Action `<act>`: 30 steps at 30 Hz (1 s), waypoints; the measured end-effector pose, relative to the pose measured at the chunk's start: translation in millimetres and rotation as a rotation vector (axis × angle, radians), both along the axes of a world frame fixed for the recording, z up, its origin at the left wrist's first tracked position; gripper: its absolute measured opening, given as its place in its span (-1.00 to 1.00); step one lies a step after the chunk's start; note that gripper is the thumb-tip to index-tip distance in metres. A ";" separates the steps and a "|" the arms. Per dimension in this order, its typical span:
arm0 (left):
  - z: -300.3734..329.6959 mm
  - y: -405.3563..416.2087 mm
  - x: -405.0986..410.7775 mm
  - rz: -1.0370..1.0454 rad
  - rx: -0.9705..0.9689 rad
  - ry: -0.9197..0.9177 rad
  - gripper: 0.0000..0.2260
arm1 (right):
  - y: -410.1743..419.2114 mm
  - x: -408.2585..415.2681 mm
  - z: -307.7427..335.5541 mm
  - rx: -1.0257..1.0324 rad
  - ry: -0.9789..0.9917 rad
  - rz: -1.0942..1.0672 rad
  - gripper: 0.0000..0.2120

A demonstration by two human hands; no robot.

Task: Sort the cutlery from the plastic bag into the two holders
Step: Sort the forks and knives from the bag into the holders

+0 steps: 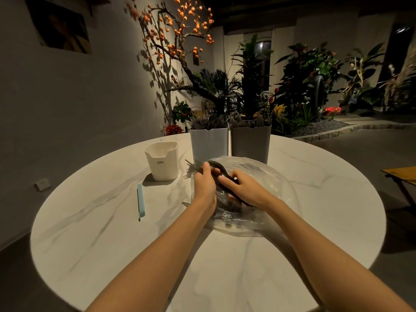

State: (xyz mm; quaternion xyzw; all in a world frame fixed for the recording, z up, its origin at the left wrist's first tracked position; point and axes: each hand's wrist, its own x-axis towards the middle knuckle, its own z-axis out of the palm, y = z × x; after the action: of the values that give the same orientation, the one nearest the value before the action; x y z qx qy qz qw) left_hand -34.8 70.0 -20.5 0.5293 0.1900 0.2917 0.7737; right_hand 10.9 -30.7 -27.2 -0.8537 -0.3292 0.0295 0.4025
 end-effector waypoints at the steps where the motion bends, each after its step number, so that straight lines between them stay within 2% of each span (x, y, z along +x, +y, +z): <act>1: 0.4 2.3 0.0 0.008 -0.020 -0.019 -0.74 | -2.0 0.8 0.6 0.014 -0.003 0.007 -0.57; 4: 3.4 7.4 -0.9 0.042 -0.103 -0.075 -0.75 | -6.4 2.9 3.1 0.004 0.033 0.018 -0.48; 8: 10.5 10.1 -5.3 0.074 -0.224 -0.144 -0.79 | -10.3 3.3 4.4 0.032 0.208 0.005 -0.58; 14: 11.7 23.1 -4.3 0.091 -0.358 -0.220 -0.87 | -10.1 1.0 6.2 0.309 0.359 -0.096 -0.61; 19: 8.8 3.6 -4.8 -0.038 -0.245 -0.143 -0.77 | 4.8 -7.1 5.0 0.415 0.307 -0.125 -0.61; 24: 2.5 0.7 4.6 -0.026 -0.036 -0.012 -0.71 | 3.8 -8.2 7.7 0.468 0.385 -0.043 -0.60; 27: 1.4 4.0 7.3 -0.026 -0.013 0.052 -0.70 | 1.0 -7.5 8.2 0.398 0.366 0.078 -0.73; 30: 7.0 7.7 7.1 -0.069 -0.045 0.082 -0.72 | 0.8 -4.9 9.2 0.353 0.331 0.111 -0.74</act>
State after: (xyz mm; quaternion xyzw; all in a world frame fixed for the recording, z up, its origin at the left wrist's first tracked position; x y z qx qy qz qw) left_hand -27.7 77.7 -13.5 0.5295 0.2096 0.2384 0.7867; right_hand 6.0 -29.9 -18.0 -0.7343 -0.3052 0.1330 0.5916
